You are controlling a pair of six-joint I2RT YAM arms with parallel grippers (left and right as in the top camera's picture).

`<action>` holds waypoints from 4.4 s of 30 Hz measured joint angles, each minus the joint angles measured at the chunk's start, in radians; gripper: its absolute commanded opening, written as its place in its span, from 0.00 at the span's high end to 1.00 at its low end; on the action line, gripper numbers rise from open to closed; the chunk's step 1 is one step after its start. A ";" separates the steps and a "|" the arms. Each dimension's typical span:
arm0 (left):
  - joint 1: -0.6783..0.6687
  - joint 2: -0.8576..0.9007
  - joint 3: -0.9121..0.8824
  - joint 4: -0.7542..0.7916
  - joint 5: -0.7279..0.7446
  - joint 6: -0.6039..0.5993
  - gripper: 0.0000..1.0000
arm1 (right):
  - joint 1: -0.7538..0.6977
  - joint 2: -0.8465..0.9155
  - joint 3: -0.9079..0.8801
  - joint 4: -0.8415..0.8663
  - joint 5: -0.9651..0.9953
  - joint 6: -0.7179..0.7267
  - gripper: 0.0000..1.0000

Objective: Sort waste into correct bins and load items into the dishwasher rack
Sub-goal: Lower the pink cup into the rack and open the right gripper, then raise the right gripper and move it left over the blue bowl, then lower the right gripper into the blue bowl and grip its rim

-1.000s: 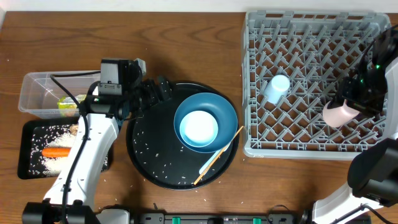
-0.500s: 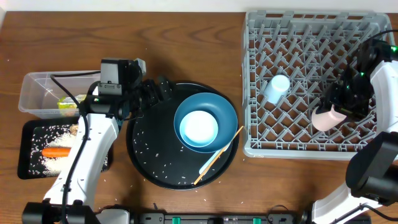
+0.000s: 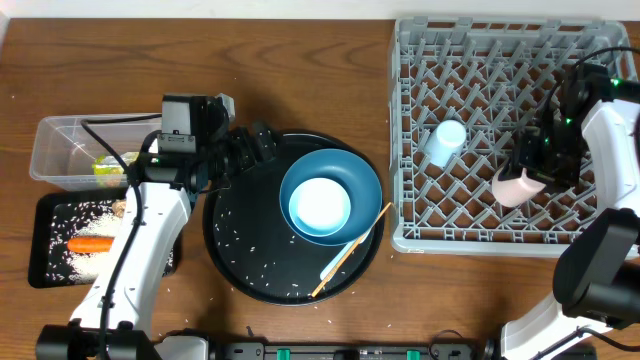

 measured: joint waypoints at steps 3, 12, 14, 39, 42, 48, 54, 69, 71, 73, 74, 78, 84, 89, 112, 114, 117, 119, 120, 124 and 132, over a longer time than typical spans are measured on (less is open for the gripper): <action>0.000 0.000 0.000 0.000 0.000 0.000 0.02 | 0.000 0.000 -0.012 0.003 0.000 0.000 0.46; 0.000 0.000 0.000 0.000 0.000 0.000 0.02 | 0.000 0.000 -0.012 -0.019 -0.003 -0.007 0.11; 0.000 0.000 0.000 0.000 0.000 0.000 0.02 | 0.000 0.000 -0.010 -0.028 -0.002 -0.008 0.10; 0.000 0.000 0.000 0.000 0.000 0.000 0.02 | 0.528 -0.027 0.295 -0.015 -0.201 -0.089 0.36; 0.000 0.000 0.000 0.000 0.000 0.000 0.02 | 0.668 -0.025 0.245 0.079 -0.138 -0.060 0.37; 0.000 0.000 0.000 0.000 0.000 0.000 0.02 | 0.835 -0.022 0.099 0.246 -0.038 -0.012 0.40; 0.000 0.000 0.000 0.000 0.000 0.000 0.02 | 0.884 -0.022 -0.048 0.386 0.015 0.038 0.41; 0.000 0.000 0.000 0.000 0.000 0.000 0.02 | 0.937 -0.022 -0.214 0.599 0.013 0.126 0.57; 0.000 0.000 0.000 0.000 0.000 0.000 0.02 | 0.940 -0.022 -0.217 0.611 0.011 0.142 0.56; 0.000 0.000 0.000 0.000 0.000 0.000 0.02 | 0.940 -0.022 -0.225 0.626 0.013 0.152 0.53; 0.000 0.000 0.000 0.000 0.000 0.000 0.02 | 0.939 -0.022 -0.233 0.639 0.015 0.158 0.47; 0.000 0.000 0.000 0.000 0.000 0.000 0.02 | 0.939 -0.022 -0.282 0.703 0.018 0.167 0.09; 0.000 0.000 0.000 0.000 0.000 0.000 0.02 | 0.939 -0.022 -0.323 0.761 -0.001 0.179 0.01; 0.000 0.000 0.000 0.000 0.000 0.000 0.02 | 0.939 -0.022 -0.324 0.766 -0.018 0.177 0.39; 0.000 0.000 0.000 0.000 0.000 0.000 0.02 | 0.939 -0.022 -0.351 0.786 0.003 0.186 0.90; 0.000 0.000 0.000 0.000 0.000 0.000 0.02 | 0.939 -0.022 -0.351 0.786 0.003 0.185 0.95; 0.000 0.000 0.000 0.000 0.000 0.000 0.02 | 0.939 -0.022 -0.351 0.786 0.006 0.184 0.99; 0.000 0.000 0.000 0.000 0.000 0.000 0.02 | 0.939 -0.022 -0.351 0.789 0.006 0.185 0.99; 0.000 0.000 0.000 0.000 0.000 0.000 0.02 | 0.939 -0.022 -0.351 0.791 0.006 0.185 0.99; 0.000 0.000 0.000 0.000 0.000 0.000 0.02 | 0.939 -0.022 -0.351 0.808 0.006 0.185 0.99; 0.000 0.000 0.000 0.000 0.000 0.000 0.02 | 0.939 -0.022 -0.351 0.788 0.005 0.188 0.77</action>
